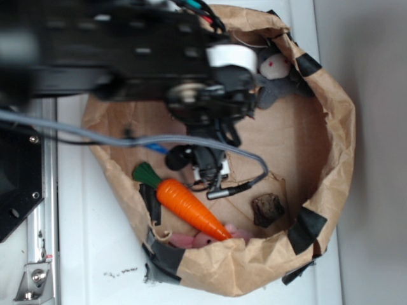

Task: Grab the silver keys.

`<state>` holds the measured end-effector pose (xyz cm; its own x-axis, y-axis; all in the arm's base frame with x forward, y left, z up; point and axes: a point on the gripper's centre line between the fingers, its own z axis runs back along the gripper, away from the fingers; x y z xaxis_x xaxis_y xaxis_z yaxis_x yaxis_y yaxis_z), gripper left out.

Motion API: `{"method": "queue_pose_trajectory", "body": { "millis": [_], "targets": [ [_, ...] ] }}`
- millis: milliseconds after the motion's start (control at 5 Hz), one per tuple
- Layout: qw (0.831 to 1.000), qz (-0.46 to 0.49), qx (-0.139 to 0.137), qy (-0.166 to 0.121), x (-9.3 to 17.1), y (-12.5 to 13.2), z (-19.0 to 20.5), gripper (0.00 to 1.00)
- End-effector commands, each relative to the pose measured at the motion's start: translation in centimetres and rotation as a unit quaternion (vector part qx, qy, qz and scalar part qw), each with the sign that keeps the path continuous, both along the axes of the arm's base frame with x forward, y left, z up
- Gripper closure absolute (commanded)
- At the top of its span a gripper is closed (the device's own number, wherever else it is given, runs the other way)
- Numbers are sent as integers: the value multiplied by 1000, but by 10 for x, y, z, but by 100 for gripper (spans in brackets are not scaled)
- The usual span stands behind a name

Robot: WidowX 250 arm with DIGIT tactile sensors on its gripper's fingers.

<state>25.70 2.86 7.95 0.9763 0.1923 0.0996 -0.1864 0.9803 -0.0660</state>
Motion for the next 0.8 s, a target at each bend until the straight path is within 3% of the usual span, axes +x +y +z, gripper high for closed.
{"method": "queue_pose_trajectory", "body": {
  "millis": [0,200,400,600],
  "targets": [
    [999,16,9,-44,15,23,13,0],
    [998,22,16,-62,15,44,22,0],
    [996,35,51,-68,17,63,21,0],
    [996,34,55,-67,18,65,21,0]
  ]
}}
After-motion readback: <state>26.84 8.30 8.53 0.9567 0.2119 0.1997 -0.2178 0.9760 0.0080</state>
